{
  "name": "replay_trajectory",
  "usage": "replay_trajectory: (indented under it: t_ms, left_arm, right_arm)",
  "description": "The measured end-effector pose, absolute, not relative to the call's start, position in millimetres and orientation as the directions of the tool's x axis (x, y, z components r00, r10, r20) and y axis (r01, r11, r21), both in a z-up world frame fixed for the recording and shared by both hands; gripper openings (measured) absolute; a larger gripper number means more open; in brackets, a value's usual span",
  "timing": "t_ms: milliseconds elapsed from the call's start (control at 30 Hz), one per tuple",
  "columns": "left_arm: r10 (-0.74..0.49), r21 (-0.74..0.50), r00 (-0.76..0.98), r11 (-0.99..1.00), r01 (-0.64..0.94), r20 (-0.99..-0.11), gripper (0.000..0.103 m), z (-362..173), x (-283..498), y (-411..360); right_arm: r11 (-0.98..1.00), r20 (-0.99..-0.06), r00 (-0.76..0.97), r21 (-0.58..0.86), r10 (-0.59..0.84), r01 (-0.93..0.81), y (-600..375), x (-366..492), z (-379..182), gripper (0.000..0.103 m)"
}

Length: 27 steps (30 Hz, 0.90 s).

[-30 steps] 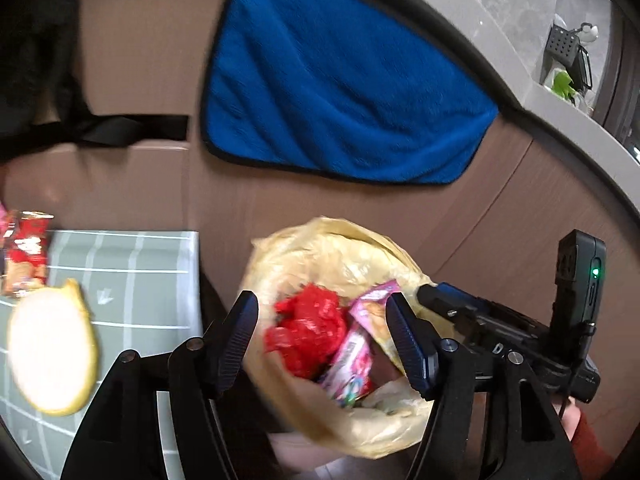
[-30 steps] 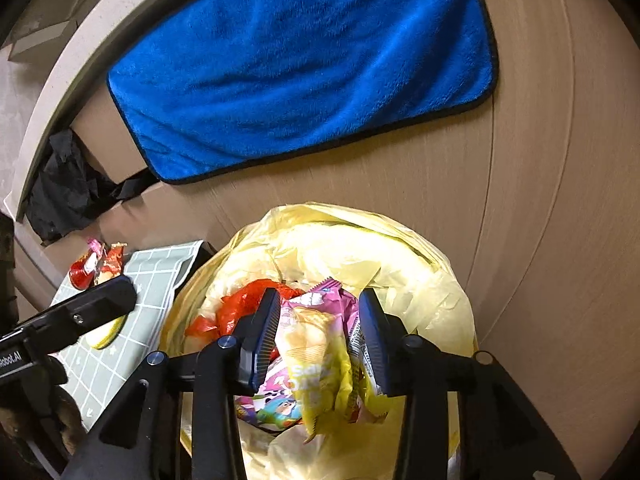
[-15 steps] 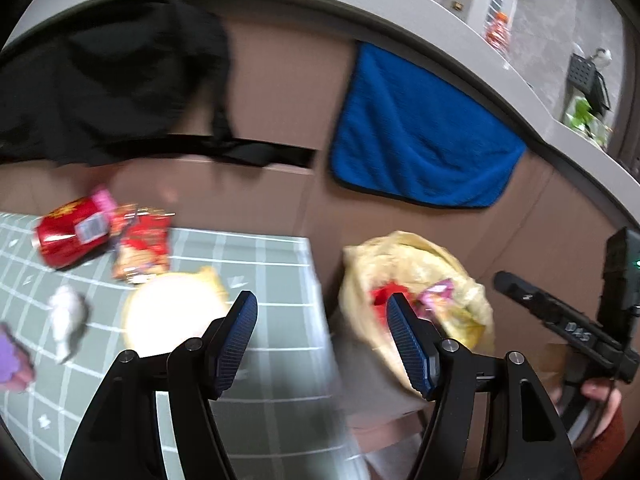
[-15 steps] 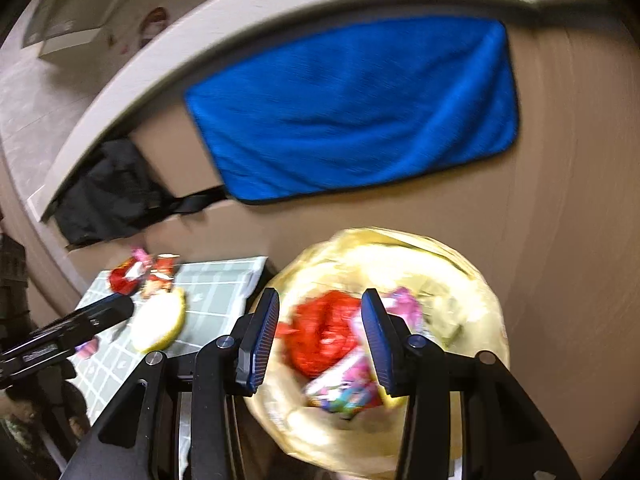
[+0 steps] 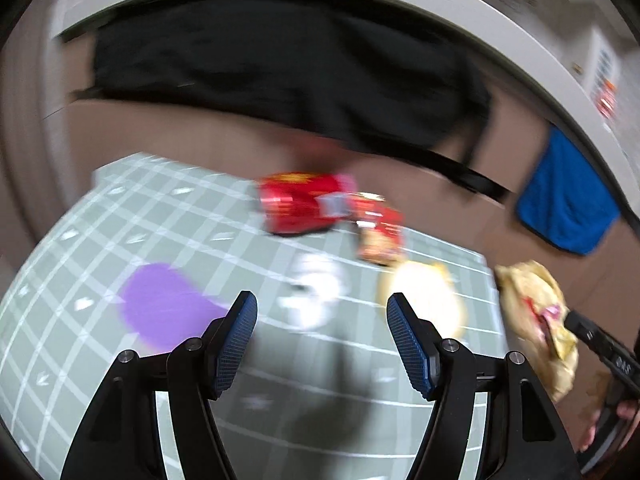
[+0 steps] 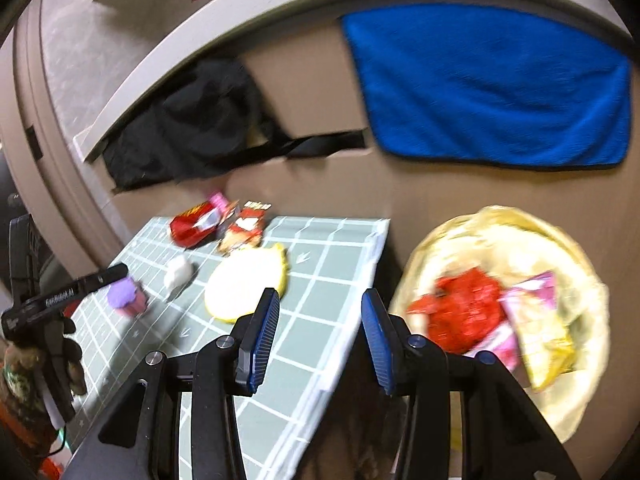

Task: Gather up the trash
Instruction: 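Grasp the purple-pink sponge with the left tool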

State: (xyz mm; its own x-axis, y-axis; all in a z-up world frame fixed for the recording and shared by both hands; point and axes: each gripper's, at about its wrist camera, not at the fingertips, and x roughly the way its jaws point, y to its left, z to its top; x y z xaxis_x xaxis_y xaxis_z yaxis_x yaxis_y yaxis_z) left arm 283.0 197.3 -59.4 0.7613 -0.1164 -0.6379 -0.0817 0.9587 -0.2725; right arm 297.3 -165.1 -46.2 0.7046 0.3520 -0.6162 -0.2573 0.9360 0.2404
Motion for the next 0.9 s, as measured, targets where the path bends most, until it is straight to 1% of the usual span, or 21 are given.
replay_trajectory:
  t_ms: [167, 333, 533, 600, 900]
  left_arm:
    - [-0.006, -0.304, 0.752, 0.917, -0.259, -0.659, 0.069, -78.7, 272.7, 265.3]
    - [-0.025, -0.364, 0.717, 0.873, -0.324, -0.697, 0.071, -104.5, 280.3, 298.1]
    - [-0.084, -0.415, 0.671, 0.84, -0.35, -0.737, 0.071, -127.3, 295.1, 300.7]
    - [-0.08, -0.416, 0.676, 0.839, -0.351, -0.733, 0.074, -128.3, 296.1, 297.6]
    - [-0.051, -0.406, 0.633, 0.806, -0.431, -0.773, 0.074, -126.2, 304.1, 294.5]
  right_arm:
    - [0.921, -0.642, 0.66, 0.241, 0.389, -0.307, -130.0, 307.2, -56.9, 0.041]
    - [0.909, -0.667, 0.625, 0.229, 0.407, -0.348, -103.2, 314.3, -65.0, 0.041]
    - [0.904, -0.681, 0.604, 0.227, 0.413, -0.363, -92.6, 316.2, -73.1, 0.041]
    - [0.904, -0.687, 0.597, 0.232, 0.414, -0.36, -94.4, 317.8, -76.3, 0.041]
    - [0.897, -0.682, 0.587, 0.284, 0.437, -0.338, -105.6, 319.9, -85.2, 0.041]
